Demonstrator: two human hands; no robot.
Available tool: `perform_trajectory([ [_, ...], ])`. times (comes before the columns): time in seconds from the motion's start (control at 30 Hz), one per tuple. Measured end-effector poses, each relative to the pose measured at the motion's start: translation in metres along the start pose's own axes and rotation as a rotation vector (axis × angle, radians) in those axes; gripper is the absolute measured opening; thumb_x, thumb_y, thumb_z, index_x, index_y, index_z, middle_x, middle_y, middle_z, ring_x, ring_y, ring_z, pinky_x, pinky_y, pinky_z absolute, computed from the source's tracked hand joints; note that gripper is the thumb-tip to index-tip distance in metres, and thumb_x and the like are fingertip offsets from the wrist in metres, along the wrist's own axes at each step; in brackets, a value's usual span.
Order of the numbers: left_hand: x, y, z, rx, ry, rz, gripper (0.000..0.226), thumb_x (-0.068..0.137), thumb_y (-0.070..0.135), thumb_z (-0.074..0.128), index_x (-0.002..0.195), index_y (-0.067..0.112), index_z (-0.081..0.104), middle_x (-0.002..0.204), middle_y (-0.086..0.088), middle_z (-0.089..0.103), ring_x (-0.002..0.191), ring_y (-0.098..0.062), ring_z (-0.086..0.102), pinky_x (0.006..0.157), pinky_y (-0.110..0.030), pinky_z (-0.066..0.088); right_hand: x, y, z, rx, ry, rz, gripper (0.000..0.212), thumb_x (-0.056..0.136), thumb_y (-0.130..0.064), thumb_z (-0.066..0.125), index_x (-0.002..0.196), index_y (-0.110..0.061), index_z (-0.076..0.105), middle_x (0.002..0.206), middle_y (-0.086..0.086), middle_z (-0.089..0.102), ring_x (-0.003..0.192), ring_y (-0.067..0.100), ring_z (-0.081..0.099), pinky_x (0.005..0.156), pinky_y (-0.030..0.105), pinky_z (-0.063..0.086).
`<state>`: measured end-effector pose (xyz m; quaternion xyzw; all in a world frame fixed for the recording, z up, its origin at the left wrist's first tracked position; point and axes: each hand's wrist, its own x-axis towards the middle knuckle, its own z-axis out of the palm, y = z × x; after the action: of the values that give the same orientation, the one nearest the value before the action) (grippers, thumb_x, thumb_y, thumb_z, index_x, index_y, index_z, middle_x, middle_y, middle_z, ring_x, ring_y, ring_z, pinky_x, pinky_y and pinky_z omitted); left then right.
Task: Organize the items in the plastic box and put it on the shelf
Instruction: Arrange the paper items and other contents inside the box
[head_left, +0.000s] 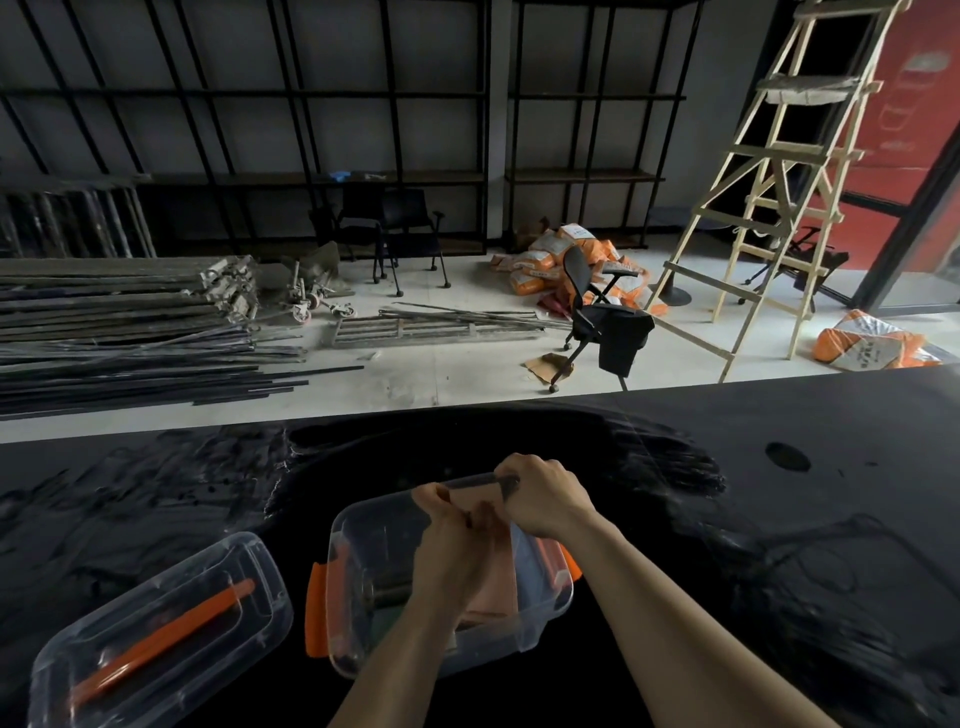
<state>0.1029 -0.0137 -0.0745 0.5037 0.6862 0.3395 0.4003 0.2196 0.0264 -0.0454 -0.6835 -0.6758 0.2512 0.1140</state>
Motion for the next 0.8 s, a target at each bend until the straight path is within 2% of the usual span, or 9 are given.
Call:
perform_trajectory([
  [0.1,0.001,0.004,-0.001,-0.045,0.01,-0.135,0.05,0.096,0.024,0.054,0.136,0.007,0.03,0.098,-0.007,0.057,0.09,-0.029,0.06,0.084,-0.042,0.051,-0.001,-0.003,-0.002,-0.021,-0.009,0.001,0.041,0.084,-0.022,0.055,0.123,-0.028,0.065,0.116,0.007,0.067,0.092,0.029,0.06,0.07,0.03,0.045],
  [0.17,0.008,0.004,0.002,-0.149,-0.096,-0.319,0.051,0.099,0.022,0.05,0.138,-0.001,0.026,0.099,-0.011,0.061,0.094,-0.028,0.06,0.083,-0.037,0.051,-0.002,-0.004,-0.003,-0.036,-0.017,0.012,0.043,0.084,-0.022,0.06,0.126,-0.026,0.063,0.115,0.007,0.064,0.089,0.026,0.056,0.071,0.03,0.044],
  [0.27,0.029,-0.015,0.012,-0.202,-0.216,-0.478,0.05,0.101,0.017,0.042,0.143,-0.008,0.034,0.136,-0.025,0.056,0.124,-0.036,0.056,0.104,-0.039,0.045,0.0,-0.005,-0.001,-0.059,-0.013,0.018,0.037,0.083,-0.015,0.056,0.119,-0.021,0.066,0.102,0.005,0.061,0.083,0.025,0.056,0.068,0.032,0.048],
  [0.3,0.031,-0.018,0.015,-0.201,-0.228,-0.486,0.048,0.101,0.015,0.041,0.143,-0.007,0.038,0.141,-0.026,0.052,0.126,-0.035,0.055,0.101,-0.035,0.046,0.001,-0.006,-0.001,-0.059,-0.015,0.024,0.036,0.083,-0.012,0.055,0.116,-0.02,0.067,0.099,0.005,0.061,0.082,0.025,0.056,0.068,0.032,0.048],
  [0.4,0.024,-0.015,0.02,-0.152,-0.253,-0.421,0.03,0.099,0.012,0.044,0.119,0.0,0.063,0.118,-0.019,0.068,0.088,-0.026,0.065,0.073,-0.03,0.05,0.002,-0.006,-0.001,-0.074,-0.025,0.03,0.035,0.084,-0.009,0.055,0.115,-0.019,0.068,0.1,0.005,0.063,0.081,0.025,0.056,0.066,0.029,0.045],
  [0.47,0.018,-0.013,0.023,-0.155,-0.333,-0.377,0.027,0.098,0.007,0.049,0.119,-0.002,0.064,0.115,-0.014,0.068,0.077,-0.024,0.062,0.064,-0.024,0.054,0.003,-0.006,-0.001,-0.079,-0.02,0.034,0.037,0.083,-0.009,0.054,0.116,-0.019,0.068,0.105,0.007,0.065,0.084,0.027,0.058,0.069,0.031,0.048],
  [0.57,0.014,-0.009,0.03,0.09,-0.317,-0.351,0.046,0.099,0.012,0.048,0.142,-0.004,0.045,0.136,-0.019,0.057,0.11,-0.03,0.064,0.084,-0.031,0.057,0.002,-0.004,-0.001,-0.079,-0.028,0.023,0.036,0.083,-0.009,0.054,0.115,-0.016,0.069,0.104,0.008,0.065,0.083,0.028,0.058,0.067,0.031,0.046],
  [0.63,0.012,-0.007,0.03,0.344,-0.339,-0.302,0.048,0.102,0.016,0.043,0.146,-0.003,0.038,0.146,-0.02,0.047,0.131,-0.033,0.051,0.102,-0.035,0.045,0.001,-0.004,-0.001,-0.076,-0.034,0.02,0.035,0.081,-0.01,0.053,0.112,-0.015,0.069,0.102,0.009,0.065,0.083,0.029,0.058,0.066,0.032,0.045],
  [0.8,0.011,-0.002,0.021,0.747,-0.505,-0.181,0.051,0.105,0.039,0.037,0.132,0.001,0.056,0.13,-0.016,0.063,0.119,-0.029,0.061,0.097,-0.035,0.047,-0.003,-0.002,-0.004,-0.071,-0.036,0.032,0.031,0.083,-0.011,0.053,0.11,-0.013,0.068,0.095,0.006,0.059,0.077,0.025,0.055,0.061,0.029,0.042],
])
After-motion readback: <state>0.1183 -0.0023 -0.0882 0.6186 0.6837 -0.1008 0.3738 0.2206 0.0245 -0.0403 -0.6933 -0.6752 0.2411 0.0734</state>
